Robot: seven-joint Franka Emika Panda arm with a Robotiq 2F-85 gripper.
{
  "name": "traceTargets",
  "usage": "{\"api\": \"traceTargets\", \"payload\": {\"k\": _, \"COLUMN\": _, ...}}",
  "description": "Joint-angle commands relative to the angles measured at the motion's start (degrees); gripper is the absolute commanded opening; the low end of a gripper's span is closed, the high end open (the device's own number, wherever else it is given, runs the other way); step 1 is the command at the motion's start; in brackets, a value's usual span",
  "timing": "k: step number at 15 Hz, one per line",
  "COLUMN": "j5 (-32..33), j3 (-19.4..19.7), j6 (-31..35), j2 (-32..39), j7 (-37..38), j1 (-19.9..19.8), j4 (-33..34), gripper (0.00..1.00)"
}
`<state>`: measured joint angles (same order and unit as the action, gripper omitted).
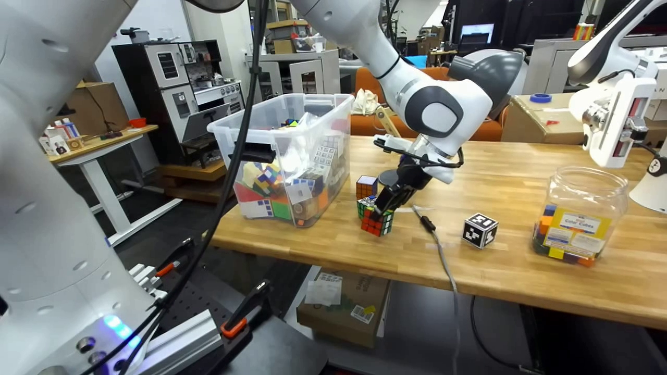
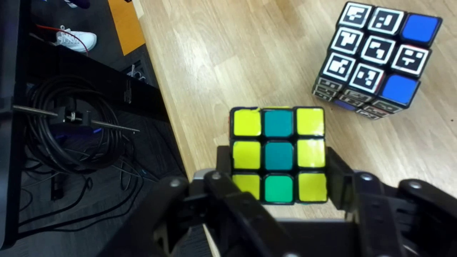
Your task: Remove one Rubik's cube from the container on the left and place it on the table
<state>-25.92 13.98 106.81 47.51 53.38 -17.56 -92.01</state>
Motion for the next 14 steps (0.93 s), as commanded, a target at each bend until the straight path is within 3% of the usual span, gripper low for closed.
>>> {"api": "traceTargets", "payload": {"k": 1, "j5": -0.86, "j3": -0.91, "j6": -2.71, "j2": 1.60, "j7": 1.25, "j1": -1.22, "j4": 3.28, "gripper": 0.37}}
{"api": "traceTargets", "payload": {"k": 2, "j5": -0.77, "j3": -0.94, "j6": -2.66, "j2": 1.78, "j7": 1.42, "j1": -1.17, "j4": 3.65, "gripper": 0.37}}
{"api": "traceTargets", "payload": {"k": 3, "j5": -0.79, "j3": -1.00, "j6": -2.70, "j2": 2.03, "j7": 1.63, "j1": -1.19, "j4": 4.13, "gripper": 0.45}}
{"api": "traceTargets", "payload": {"k": 5, "j5": -0.66, "j3": -1.01, "j6": -2.71, "j2": 2.25, "j7": 2.08, "j1": -1.15, "j4": 4.70, "gripper": 0.71}}
{"api": "traceTargets", "payload": {"k": 6, "j5": -0.59, "j3": -1.00, "j6": -2.69, "j2": 2.23, "j7": 2.33, "j1": -1.12, "j4": 4.87, "gripper": 0.73}}
{"api": "traceTargets", "payload": {"k": 7, "j5": -0.52, "j3": -0.98, "j6": -2.78, "j2": 2.19, "j7": 2.58, "j1": -1.12, "j4": 5.06, "gripper": 0.93}}
{"api": "traceTargets", "payload": {"k": 8, "j5": -0.47, "j3": -0.91, "j6": -2.66, "j2": 2.09, "j7": 2.91, "j1": -1.06, "j4": 5.10, "gripper": 0.98}}
{"api": "traceTargets", "payload": {"k": 14, "j5": -0.23, "j3": -0.77, "j6": -1.86, "j2": 0.07, "j7": 2.40, "j1": -0.92, "j4": 3.36, "gripper": 1.00}}
